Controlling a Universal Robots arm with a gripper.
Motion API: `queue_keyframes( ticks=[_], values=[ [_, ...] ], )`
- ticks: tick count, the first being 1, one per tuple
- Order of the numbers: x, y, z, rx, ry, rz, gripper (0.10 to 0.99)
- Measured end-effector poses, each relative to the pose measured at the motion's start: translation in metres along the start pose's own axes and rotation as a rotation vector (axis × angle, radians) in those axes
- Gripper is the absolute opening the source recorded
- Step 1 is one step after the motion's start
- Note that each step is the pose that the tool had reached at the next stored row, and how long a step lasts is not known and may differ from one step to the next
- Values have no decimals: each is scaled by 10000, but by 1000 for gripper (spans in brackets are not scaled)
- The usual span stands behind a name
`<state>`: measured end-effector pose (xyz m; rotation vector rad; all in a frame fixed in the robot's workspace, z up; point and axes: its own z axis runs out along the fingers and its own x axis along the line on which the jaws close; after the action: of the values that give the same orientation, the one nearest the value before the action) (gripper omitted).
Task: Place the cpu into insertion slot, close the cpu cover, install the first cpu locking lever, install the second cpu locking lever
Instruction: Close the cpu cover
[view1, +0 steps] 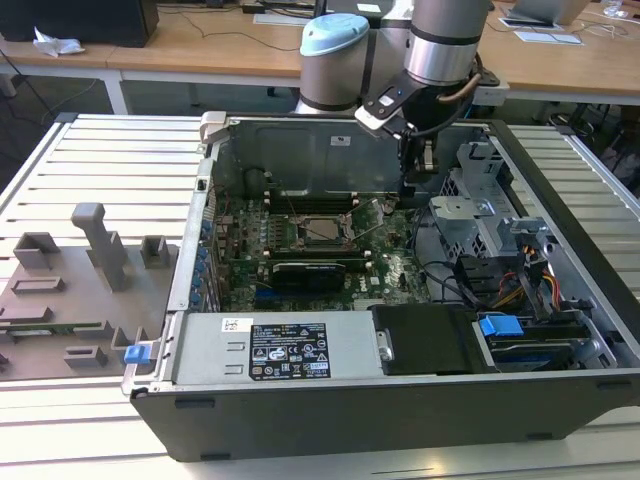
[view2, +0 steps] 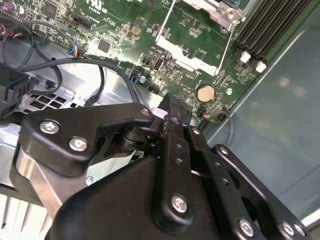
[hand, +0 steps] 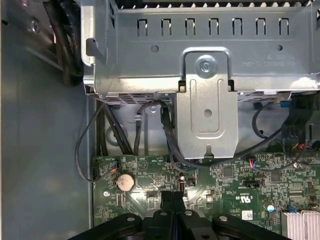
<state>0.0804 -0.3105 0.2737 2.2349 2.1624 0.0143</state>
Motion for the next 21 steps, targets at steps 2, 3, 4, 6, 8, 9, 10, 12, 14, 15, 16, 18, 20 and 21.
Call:
queue_keyframes(
  ticks=[2, 3, 4, 6, 8, 9, 10, 12, 14, 15, 16, 18, 20, 21],
  values=[
    [1, 11, 37, 2, -1, 0, 106],
    [1, 12, 53, 2, -1, 1, 106],
    [1, 12, 66, 2, -1, 0, 106],
    [2, 13, 96, 3, -1, 0, 106],
    [2, 13, 124, 2, 0, 0, 106],
    [3, 13, 133, 2, -1, -1, 106],
    [3, 14, 143, 3, -1, 0, 106],
    [3, 14, 168, 2, -1, 0, 106],
    [4, 15, 196, 3, 0, 0, 106],
    [4, 14, 211, 3, 0, 0, 106],
    [4, 14, 225, 3, 0, 0, 106],
    [5, 6, 281, 3, 0, 0, 106],
    [5, -7, 304, 2, 0, 0, 106],
    [5, -18, 313, 2, 0, 0, 106]
  ],
)
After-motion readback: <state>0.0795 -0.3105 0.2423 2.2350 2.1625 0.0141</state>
